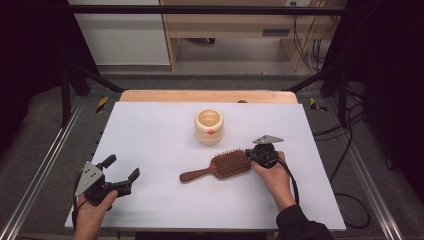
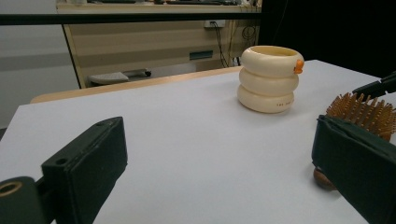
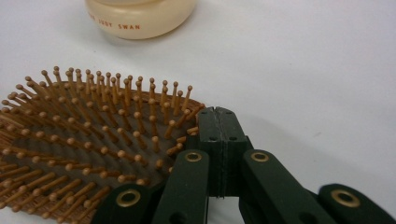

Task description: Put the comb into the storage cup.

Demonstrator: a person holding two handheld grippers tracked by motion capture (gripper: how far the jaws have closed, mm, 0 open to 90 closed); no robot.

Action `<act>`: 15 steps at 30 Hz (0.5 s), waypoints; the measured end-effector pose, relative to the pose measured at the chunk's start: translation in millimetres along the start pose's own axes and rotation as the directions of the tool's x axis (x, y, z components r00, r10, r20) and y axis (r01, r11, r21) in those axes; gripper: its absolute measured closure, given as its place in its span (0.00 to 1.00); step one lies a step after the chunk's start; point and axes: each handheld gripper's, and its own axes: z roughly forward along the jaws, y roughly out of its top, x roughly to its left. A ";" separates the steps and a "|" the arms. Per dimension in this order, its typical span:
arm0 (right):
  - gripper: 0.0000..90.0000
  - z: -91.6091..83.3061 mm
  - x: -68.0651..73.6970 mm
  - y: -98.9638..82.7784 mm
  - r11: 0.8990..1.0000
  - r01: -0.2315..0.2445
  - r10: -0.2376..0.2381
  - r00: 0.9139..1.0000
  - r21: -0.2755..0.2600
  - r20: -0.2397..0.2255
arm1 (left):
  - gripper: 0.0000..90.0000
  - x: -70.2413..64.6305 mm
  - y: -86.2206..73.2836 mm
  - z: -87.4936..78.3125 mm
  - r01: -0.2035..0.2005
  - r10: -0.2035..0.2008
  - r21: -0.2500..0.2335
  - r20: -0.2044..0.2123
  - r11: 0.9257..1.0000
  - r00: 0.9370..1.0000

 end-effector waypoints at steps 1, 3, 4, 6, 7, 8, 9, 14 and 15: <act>1.00 1.3 1.5 0.5 1.000 -0.001 0.001 1.000 -0.002 -0.003 | 0.04 -0.1 -0.1 0.2 0.002 -0.002 0.000 0.000 1.000 1.000; 1.00 3.2 4.5 2.2 1.000 0.006 -0.006 1.000 0.001 -0.007 | 0.04 -0.4 -0.4 0.9 0.001 -0.001 0.003 0.002 1.000 1.000; 1.00 4.4 6.7 3.8 1.000 0.014 -0.014 1.000 0.003 -0.011 | 0.04 -0.7 -0.4 1.1 -0.001 0.001 0.005 0.002 1.000 1.000; 1.00 6.3 11.5 6.7 1.000 0.023 -0.023 1.000 0.007 -0.016 | 0.04 -1.1 -0.2 1.1 -0.005 0.005 0.006 0.002 1.000 1.000; 1.00 7.2 13.2 7.4 0.999 0.031 -0.031 0.999 0.008 -0.017 | 0.04 -1.2 -0.2 1.1 -0.006 0.006 0.006 0.003 1.000 1.000; 1.00 8.3 16.2 8.5 0.999 0.037 -0.037 0.999 0.009 -0.022 | 0.04 -1.2 -0.2 1.2 -0.007 0.007 0.007 0.003 1.000 1.000; 1.00 8.9 18.2 9.0 0.999 0.039 -0.039 0.999 0.010 -0.025 | 0.04 -1.0 -0.3 1.2 -0.007 0.007 0.009 0.003 1.000 1.000; 1.00 11.9 29.9 10.2 0.998 0.056 -0.056 0.998 0.015 -0.040 | 0.04 -0.8 -0.5 1.5 -0.007 0.007 0.013 0.004 1.000 1.000; 1.00 12.1 31.3 10.4 0.998 0.060 -0.059 0.997 0.015 -0.044 | 0.04 -1.0 -0.5 1.6 -0.007 0.007 0.013 0.004 1.000 1.000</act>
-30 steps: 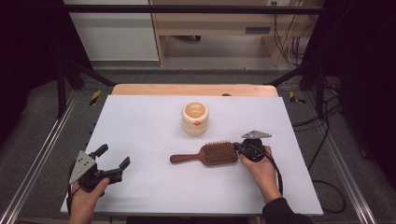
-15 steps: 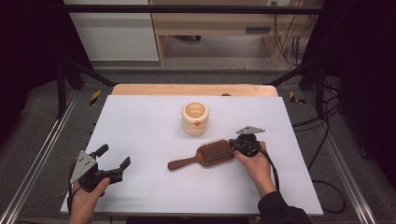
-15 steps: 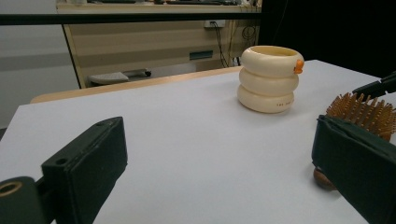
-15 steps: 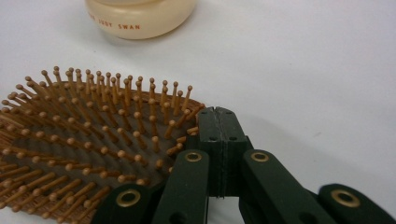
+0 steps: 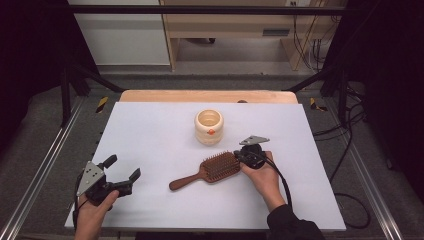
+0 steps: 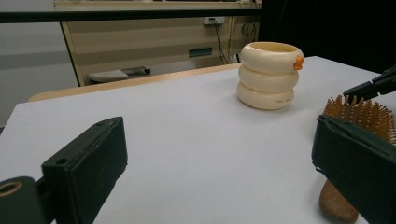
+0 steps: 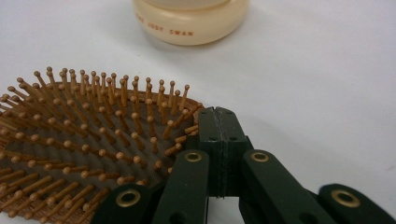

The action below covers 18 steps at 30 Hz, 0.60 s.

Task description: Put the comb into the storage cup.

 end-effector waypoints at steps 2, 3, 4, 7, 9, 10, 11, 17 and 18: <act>1.00 0.3 4.7 0.4 1.000 0.008 -0.008 1.000 0.003 -0.009 | 0.04 -0.5 -0.2 0.5 0.000 0.000 0.003 -0.001 1.000 1.000; 1.00 0.3 7.1 0.4 1.000 0.012 -0.012 1.000 0.003 -0.011 | 0.04 -0.6 -0.2 0.6 -0.002 0.002 0.004 -0.001 1.000 1.000; 1.00 0.5 8.8 0.3 1.000 0.017 -0.017 1.000 0.001 -0.014 | 0.04 -0.9 -0.3 0.8 -0.004 0.004 0.006 0.000 1.000 1.000; 1.00 0.8 16.2 0.6 1.000 0.025 -0.025 0.999 0.004 -0.025 | 0.04 -1.7 -0.4 1.6 -0.008 0.008 0.010 0.002 1.000 1.000; 1.00 1.2 20.2 1.2 0.999 0.038 -0.038 0.999 0.004 -0.031 | 0.04 -2.5 -0.4 1.9 -0.010 0.009 0.011 0.006 1.000 1.000; 1.00 1.6 23.5 1.6 0.999 0.040 -0.039 0.999 0.005 -0.037 | 0.04 -2.9 -0.5 2.1 -0.011 0.011 0.012 0.007 1.000 1.000; 1.00 2.3 26.0 2.0 0.999 0.044 -0.044 0.998 0.005 -0.040 | 0.04 -3.1 -0.5 2.2 -0.011 0.011 0.013 0.008 1.000 1.000; 1.00 7.5 42.6 5.0 0.998 0.065 -0.065 0.996 0.004 -0.066 | 0.04 -3.8 -0.5 2.5 -0.015 0.015 0.016 0.011 1.000 1.000; 1.00 8.3 45.7 5.6 0.998 0.068 -0.068 0.995 0.003 -0.070 | 0.04 -3.8 -0.6 2.6 -0.015 0.015 0.017 0.011 1.000 1.000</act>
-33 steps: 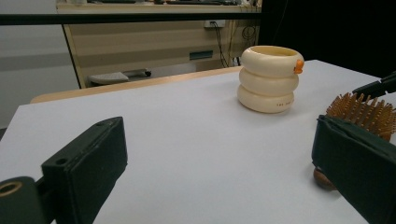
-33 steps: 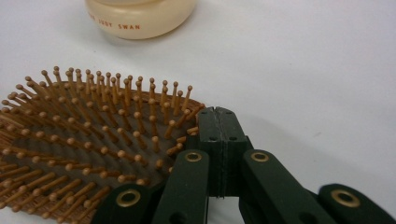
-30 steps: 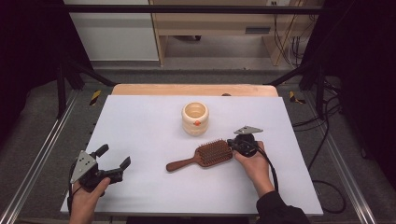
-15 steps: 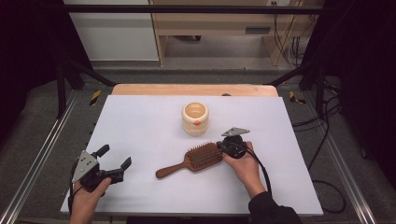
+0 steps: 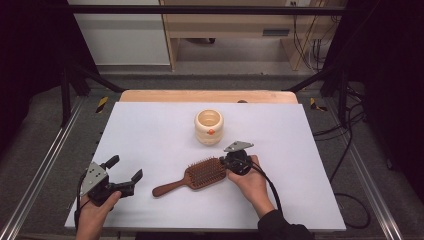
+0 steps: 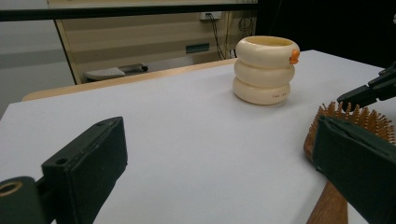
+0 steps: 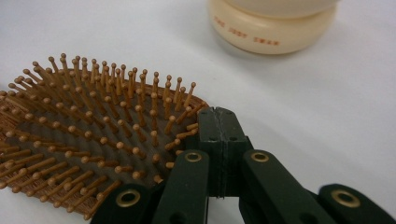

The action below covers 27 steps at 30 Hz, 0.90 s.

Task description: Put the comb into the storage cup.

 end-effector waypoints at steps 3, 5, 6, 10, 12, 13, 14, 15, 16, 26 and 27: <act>1.00 3.4 7.8 2.6 1.000 0.016 -0.016 1.000 0.000 -0.013 | 0.04 -0.2 0.0 0.3 -0.001 0.001 0.002 0.001 1.000 1.000; 1.00 5.3 12.4 4.2 1.000 0.022 -0.022 1.000 0.001 -0.020 | 0.04 -0.6 0.0 0.3 -0.001 0.001 0.002 0.002 1.000 1.000; 1.00 7.0 15.3 5.4 1.000 0.026 -0.026 0.999 -0.001 -0.024 | 0.04 -0.6 0.0 0.3 -0.002 0.002 0.003 0.002 1.000 1.000; 1.00 11.2 23.1 8.2 0.999 0.033 -0.033 0.999 -0.004 -0.034 | 0.04 -0.7 -0.1 0.5 -0.001 0.001 0.004 0.003 1.000 1.000; 1.00 12.9 25.7 9.0 0.999 0.034 -0.034 0.999 -0.004 -0.040 | 0.04 -0.8 -0.1 0.5 -0.001 0.001 0.004 0.004 1.000 1.000; 1.00 14.1 27.3 9.7 0.999 0.036 -0.036 0.999 -0.005 -0.040 | 0.04 -0.8 -0.1 0.5 -0.002 0.002 0.004 0.004 1.000 1.000; 1.00 14.6 28.1 10.0 0.999 0.039 -0.039 0.998 -0.005 -0.043 | 0.04 -0.9 -0.1 0.6 -0.001 0.001 0.004 0.004 1.000 1.000; 1.00 15.3 29.3 10.3 0.999 0.041 -0.042 0.998 -0.006 -0.045 | 0.04 -1.0 -0.1 0.6 -0.002 0.002 0.004 0.004 1.000 1.000; 1.00 16.3 30.5 10.7 0.999 0.046 -0.046 0.998 -0.007 -0.047 | 0.04 -1.1 -0.1 0.7 -0.002 0.002 0.004 0.005 1.000 1.000; 1.00 13.6 30.3 12.4 0.999 0.040 -0.041 0.998 -0.037 -0.043 | 0.04 -1.3 -0.2 0.5 -0.008 0.008 0.008 0.006 1.000 1.000; 1.00 9.9 29.0 12.6 0.998 0.036 -0.038 0.998 -0.045 -0.041 | 0.04 -1.3 -0.2 0.5 -0.008 0.008 0.009 0.006 1.000 1.000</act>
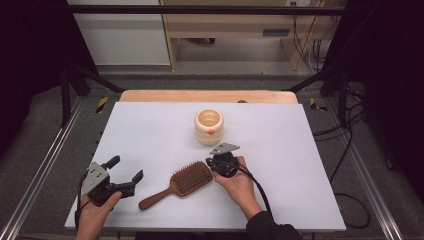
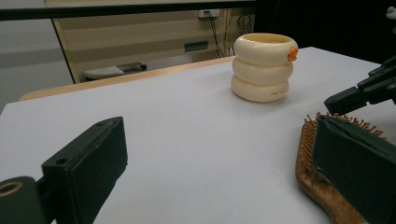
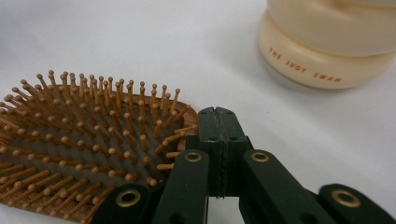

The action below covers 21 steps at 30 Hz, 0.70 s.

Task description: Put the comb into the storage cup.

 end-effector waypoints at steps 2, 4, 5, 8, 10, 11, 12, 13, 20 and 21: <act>1.00 -6.3 -2.1 -0.2 1.000 0.003 -0.003 1.000 -0.016 0.005 | 0.04 -0.1 0.0 0.0 -0.001 0.001 0.001 -0.001 1.000 1.000; 1.00 -13.2 -4.9 -1.2 1.000 0.000 0.000 1.000 -0.030 0.011 | 0.04 -0.4 0.1 -0.1 -0.003 0.003 0.001 -0.001 1.000 1.000; 1.00 -16.4 -6.0 -2.0 0.999 -0.005 0.006 1.000 -0.036 0.014 | 0.04 -0.7 0.2 -0.4 -0.004 0.004 0.001 -0.002 1.000 1.000; 0.99 -30.1 -12.6 -7.2 0.998 -0.020 0.022 0.999 -0.059 0.027 | 0.04 -1.0 0.4 -0.8 -0.005 0.005 0.001 -0.002 1.000 1.000; 0.97 -39.7 -17.9 -12.8 0.997 -0.031 0.034 0.999 -0.072 0.039 | 0.04 -1.0 0.4 -1.1 -0.004 0.004 0.001 -0.002 1.000 1.000; 0.95 -45.6 -21.6 -16.8 0.996 -0.035 0.039 0.998 -0.081 0.047 | 0.04 -0.9 0.4 -1.1 -0.004 0.004 0.003 -0.002 1.000 1.000; 0.94 -50.5 -24.5 -20.0 0.995 -0.040 0.045 0.998 -0.092 0.054 | 0.04 -0.8 0.4 -1.1 -0.003 0.003 0.005 -0.002 1.000 1.000; 0.92 -55.8 -27.0 -23.3 0.993 -0.052 0.058 0.997 -0.103 0.059 | 0.04 -0.9 0.3 -1.1 -0.002 0.002 0.007 -0.002 1.000 1.000; 0.79 -87.8 -45.5 -45.4 0.979 -0.098 0.115 0.989 -0.179 0.089 | 0.04 -3.3 1.3 -1.8 -0.001 0.001 0.026 0.007 1.000 1.000; 0.77 -92.9 -48.4 -49.6 0.976 -0.102 0.122 0.988 -0.190 0.095 | 0.04 -4.0 1.7 -2.2 -0.005 0.005 0.029 0.010 1.000 1.000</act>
